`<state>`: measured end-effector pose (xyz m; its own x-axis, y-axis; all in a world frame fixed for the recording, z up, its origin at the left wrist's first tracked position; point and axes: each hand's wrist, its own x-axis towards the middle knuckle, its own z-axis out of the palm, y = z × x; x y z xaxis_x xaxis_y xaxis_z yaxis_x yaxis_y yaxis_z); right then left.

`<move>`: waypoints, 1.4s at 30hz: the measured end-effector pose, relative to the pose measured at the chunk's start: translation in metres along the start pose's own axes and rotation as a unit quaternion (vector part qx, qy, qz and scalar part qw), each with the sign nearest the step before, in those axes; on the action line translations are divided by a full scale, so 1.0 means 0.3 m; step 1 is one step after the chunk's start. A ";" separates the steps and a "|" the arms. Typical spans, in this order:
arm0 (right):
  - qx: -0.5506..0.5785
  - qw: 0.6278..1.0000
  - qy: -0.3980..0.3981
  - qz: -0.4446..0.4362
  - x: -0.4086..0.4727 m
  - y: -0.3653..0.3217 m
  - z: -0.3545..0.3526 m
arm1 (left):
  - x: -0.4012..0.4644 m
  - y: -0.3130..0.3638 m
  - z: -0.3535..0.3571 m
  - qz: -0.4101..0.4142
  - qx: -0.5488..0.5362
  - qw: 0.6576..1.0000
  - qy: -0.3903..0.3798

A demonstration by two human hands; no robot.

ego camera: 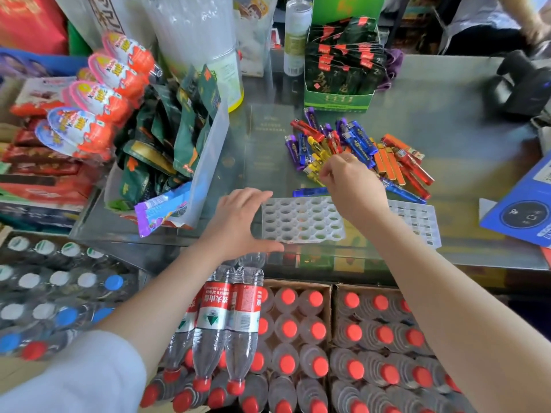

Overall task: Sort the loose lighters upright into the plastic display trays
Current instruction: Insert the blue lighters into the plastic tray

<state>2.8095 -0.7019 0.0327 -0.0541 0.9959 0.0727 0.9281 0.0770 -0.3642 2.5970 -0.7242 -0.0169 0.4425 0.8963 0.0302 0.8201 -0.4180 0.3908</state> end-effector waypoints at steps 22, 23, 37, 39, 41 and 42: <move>0.056 0.992 -0.100 -0.052 0.061 -0.055 0.032 | -0.010 -0.021 -0.021 -0.010 -0.149 0.989 0.002; 0.157 0.984 -0.075 -0.036 0.046 -0.063 0.031 | -0.015 -0.020 -0.027 -0.022 -0.197 0.980 0.003; 0.242 0.963 -0.109 -0.046 -0.002 -0.109 0.083 | 0.003 -0.010 -0.012 0.021 -0.190 0.982 0.013; 0.178 0.973 -0.118 -0.083 0.009 -0.110 0.092 | 0.007 -0.014 -0.006 0.018 -0.182 0.983 0.018; 0.149 0.976 -0.116 -0.111 0.012 -0.116 0.094 | 0.006 -0.016 -0.008 0.008 -0.190 0.982 0.009; 0.142 0.977 -0.110 -0.118 0.012 -0.119 0.092 | 0.006 -0.016 -0.007 0.003 -0.192 0.981 0.004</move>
<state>2.7660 -0.6998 0.0202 -0.3613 0.9324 -0.0048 0.7420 0.2844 -0.6070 2.5930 -0.7204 -0.0167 0.4427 0.8958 0.0399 0.6194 -0.3377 0.7087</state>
